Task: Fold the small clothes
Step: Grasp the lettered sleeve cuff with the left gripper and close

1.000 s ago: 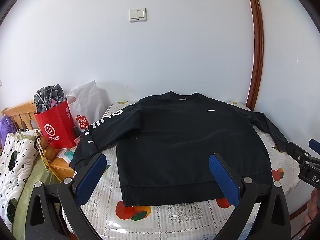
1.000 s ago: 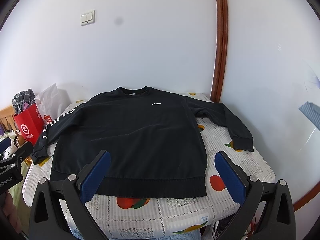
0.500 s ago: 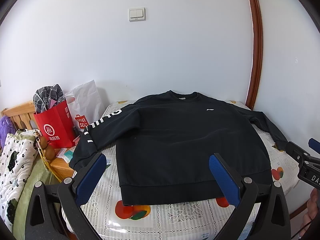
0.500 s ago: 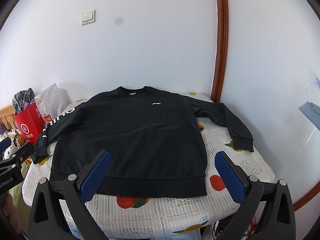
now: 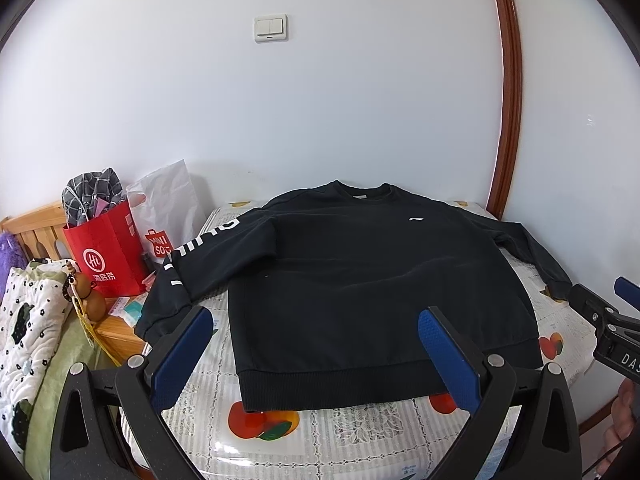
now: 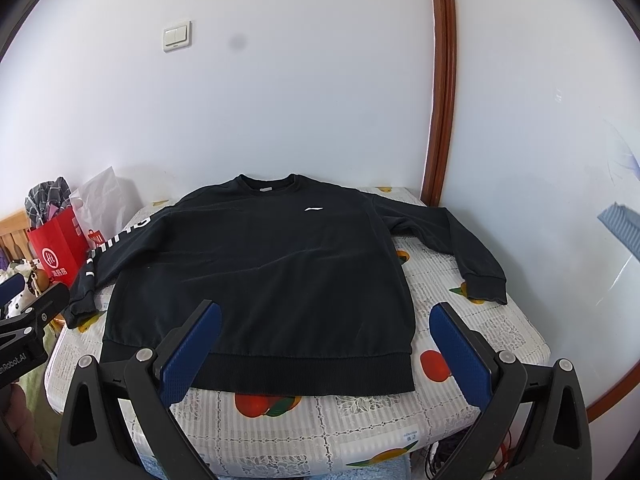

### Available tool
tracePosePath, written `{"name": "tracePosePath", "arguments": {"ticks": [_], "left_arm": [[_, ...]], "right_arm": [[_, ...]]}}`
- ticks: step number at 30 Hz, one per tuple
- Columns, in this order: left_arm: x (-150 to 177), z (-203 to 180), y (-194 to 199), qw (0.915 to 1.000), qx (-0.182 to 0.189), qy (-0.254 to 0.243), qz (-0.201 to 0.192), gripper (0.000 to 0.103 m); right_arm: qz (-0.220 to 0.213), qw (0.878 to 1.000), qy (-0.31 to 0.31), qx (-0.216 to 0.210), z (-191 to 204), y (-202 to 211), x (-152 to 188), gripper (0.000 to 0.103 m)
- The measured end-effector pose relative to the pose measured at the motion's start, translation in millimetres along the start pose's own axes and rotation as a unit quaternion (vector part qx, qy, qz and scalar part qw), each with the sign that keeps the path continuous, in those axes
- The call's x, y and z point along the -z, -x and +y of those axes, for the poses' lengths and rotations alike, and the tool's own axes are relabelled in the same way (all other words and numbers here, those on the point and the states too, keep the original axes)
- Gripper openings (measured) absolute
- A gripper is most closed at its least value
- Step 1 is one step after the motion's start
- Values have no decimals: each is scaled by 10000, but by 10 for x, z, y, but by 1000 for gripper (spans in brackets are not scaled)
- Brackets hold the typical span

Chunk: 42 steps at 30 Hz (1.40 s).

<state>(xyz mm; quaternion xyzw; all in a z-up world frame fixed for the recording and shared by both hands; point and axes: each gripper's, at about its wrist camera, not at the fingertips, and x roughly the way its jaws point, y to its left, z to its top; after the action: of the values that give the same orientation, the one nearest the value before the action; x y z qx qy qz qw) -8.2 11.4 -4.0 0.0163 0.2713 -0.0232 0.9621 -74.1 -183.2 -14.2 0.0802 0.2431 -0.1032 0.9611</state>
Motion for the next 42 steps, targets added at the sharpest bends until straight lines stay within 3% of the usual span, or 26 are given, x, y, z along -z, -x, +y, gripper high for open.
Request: {"name": "tracePosePath", "arguments": {"ticks": [7, 14, 19, 26, 35, 42], "left_arm": [[14, 52, -77, 10000, 39, 5, 54, 103], [97, 281, -374, 9988, 202, 264, 369, 103], [182, 581, -699, 9959, 103, 591, 678, 102], [275, 986, -1163, 9900, -350, 861, 1062, 102], [404, 1435, -1838, 9785, -755, 1002, 1638, 87], [430, 1673, -2167, 9737, -840, 1054, 1838, 77]], "right_arm": [[-96, 9999, 45, 20, 29, 18, 22, 103], [-16, 9994, 337, 11, 197, -154, 58, 103], [182, 9987, 478, -75, 331, -423, 94, 103], [632, 9947, 777, -213, 580, -847, 116, 98], [900, 9920, 823, -334, 768, -1336, 119, 83], [1154, 9907, 708, -110, 795, -1733, 91, 82]]}}
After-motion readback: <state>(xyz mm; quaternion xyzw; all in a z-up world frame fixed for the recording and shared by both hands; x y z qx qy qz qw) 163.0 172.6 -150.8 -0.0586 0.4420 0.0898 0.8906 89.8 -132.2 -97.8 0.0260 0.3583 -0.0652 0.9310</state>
